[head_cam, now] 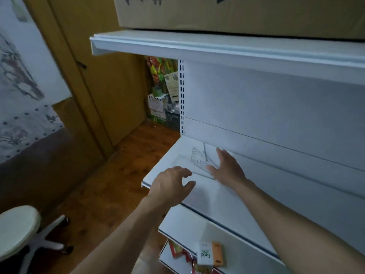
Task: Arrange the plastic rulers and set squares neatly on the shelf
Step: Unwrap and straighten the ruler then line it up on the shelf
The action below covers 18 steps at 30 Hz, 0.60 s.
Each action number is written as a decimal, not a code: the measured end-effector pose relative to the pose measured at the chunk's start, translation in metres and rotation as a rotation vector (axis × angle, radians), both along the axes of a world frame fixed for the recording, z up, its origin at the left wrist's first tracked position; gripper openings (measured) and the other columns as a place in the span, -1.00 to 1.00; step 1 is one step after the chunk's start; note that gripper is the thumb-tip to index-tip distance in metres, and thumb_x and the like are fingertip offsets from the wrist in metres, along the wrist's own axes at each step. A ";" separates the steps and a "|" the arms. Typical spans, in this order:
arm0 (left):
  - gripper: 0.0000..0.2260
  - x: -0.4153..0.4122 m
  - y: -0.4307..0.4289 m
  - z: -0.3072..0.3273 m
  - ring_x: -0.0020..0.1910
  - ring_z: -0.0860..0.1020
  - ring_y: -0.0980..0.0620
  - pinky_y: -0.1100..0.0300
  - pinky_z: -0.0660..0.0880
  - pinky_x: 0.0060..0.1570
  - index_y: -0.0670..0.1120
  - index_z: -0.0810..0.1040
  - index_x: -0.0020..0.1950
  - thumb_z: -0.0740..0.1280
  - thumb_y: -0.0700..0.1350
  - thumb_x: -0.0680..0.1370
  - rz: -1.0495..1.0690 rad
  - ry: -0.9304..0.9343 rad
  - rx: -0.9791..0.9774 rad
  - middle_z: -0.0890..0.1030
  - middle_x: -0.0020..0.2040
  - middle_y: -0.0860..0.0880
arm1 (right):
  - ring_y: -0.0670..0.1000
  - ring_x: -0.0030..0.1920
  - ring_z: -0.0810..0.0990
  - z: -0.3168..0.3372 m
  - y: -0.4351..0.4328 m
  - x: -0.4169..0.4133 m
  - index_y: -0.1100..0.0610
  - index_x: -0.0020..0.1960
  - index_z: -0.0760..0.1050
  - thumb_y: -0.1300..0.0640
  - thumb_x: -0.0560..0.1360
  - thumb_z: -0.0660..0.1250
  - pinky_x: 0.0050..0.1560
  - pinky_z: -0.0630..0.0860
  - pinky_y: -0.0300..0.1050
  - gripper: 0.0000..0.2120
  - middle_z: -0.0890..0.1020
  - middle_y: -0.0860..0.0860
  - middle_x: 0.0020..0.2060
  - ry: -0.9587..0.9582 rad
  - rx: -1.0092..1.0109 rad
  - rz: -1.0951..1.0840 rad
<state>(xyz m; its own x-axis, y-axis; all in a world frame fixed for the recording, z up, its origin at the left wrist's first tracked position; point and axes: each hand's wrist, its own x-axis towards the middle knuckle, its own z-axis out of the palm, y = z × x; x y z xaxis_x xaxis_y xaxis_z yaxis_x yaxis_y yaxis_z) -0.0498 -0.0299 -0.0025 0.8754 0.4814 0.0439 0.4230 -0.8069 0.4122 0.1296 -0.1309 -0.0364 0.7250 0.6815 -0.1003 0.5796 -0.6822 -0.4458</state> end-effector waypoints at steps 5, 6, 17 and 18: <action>-0.66 0.027 0.039 0.002 0.13 0.53 0.13 0.23 0.54 0.06 0.08 0.50 0.30 0.26 0.15 0.56 -0.153 -0.028 0.005 0.54 0.25 0.12 | 0.13 0.45 0.24 -0.014 0.037 0.008 0.13 0.50 0.15 -0.25 0.50 0.20 0.40 0.23 0.07 -0.29 0.26 0.15 0.47 -0.132 -0.003 -0.133; -0.66 0.029 0.046 0.001 0.12 0.53 0.13 0.22 0.55 0.06 0.09 0.50 0.29 0.26 0.16 0.56 -0.179 -0.028 0.002 0.55 0.24 0.12 | 0.14 0.43 0.28 -0.018 0.042 0.007 0.12 0.48 0.19 -0.24 0.52 0.18 0.37 0.27 0.08 -0.33 0.31 0.15 0.43 -0.154 -0.016 -0.143; -0.66 0.047 0.082 -0.008 0.10 0.53 0.13 0.25 0.54 0.05 0.08 0.52 0.28 0.28 0.15 0.55 -0.326 -0.009 -0.073 0.55 0.24 0.12 | 0.17 -0.01 0.54 -0.010 0.053 0.005 0.14 -0.08 0.48 0.06 0.57 0.11 -0.18 0.31 -0.10 -0.78 0.60 0.07 -0.06 -0.324 -0.095 -0.180; -0.66 0.048 0.084 -0.009 0.09 0.54 0.13 0.25 0.54 0.03 0.08 0.52 0.28 0.28 0.15 0.55 -0.331 -0.009 -0.074 0.56 0.23 0.12 | 0.18 -0.03 0.56 -0.007 0.052 0.005 0.12 -0.10 0.48 0.08 0.57 0.10 -0.19 0.30 -0.11 -0.78 0.62 0.07 -0.08 -0.340 -0.107 -0.190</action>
<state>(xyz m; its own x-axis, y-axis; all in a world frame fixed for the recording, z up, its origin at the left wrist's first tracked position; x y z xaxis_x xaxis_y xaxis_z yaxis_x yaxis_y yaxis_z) -0.0017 0.0543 -0.0115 0.9845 0.1734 0.0278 0.1393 -0.8674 0.4776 0.1341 -0.0794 -0.0436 0.8413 0.5305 0.1041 0.5406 -0.8237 -0.1708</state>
